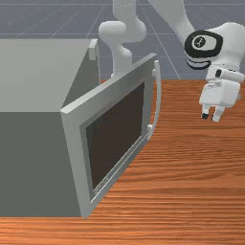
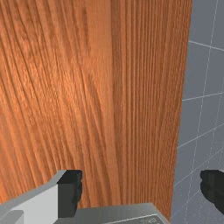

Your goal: Close the microwave

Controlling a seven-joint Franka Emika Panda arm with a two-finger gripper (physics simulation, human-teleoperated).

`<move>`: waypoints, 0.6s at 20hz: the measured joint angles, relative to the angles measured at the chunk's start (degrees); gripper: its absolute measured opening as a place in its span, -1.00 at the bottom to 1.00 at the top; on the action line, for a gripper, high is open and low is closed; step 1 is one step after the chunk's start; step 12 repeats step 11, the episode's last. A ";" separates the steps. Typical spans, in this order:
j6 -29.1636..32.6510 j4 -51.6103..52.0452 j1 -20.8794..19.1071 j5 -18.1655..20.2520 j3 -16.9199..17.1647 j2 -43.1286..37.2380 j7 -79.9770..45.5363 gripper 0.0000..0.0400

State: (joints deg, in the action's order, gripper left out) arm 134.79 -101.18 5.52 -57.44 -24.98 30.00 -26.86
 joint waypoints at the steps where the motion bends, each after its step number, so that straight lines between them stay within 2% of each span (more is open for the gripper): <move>1: 1.23 -2.13 -1.42 -0.26 0.34 -1.36 0.73 1.00; 2: 2.85 -4.27 -3.13 -0.50 0.71 -2.78 1.57 1.00; 3: 2.95 -6.54 -4.39 -2.31 1.81 -4.42 2.73 1.00; 4: 6.12 -9.20 -7.23 -2.19 2.33 -6.19 4.27 1.00; 6: 11.32 -13.64 -9.96 -2.03 2.42 -9.09 7.66 1.00; 7: 21.51 -17.53 -14.86 3.19 -0.61 -11.02 18.86 1.00; 8: 24.68 -19.89 -17.48 5.33 -1.63 -12.60 24.58 1.00; 9: 27.93 -22.49 -21.74 9.34 -3.82 -14.26 32.80 1.00; 10: 33.83 -22.17 -16.18 -12.71 5.43 -15.59 10.59 1.00; 11: 37.81 -22.76 -19.94 -13.19 5.52 -16.56 14.56 1.00; 12: 37.81 -22.76 -19.94 -13.19 5.52 -16.56 14.56 1.00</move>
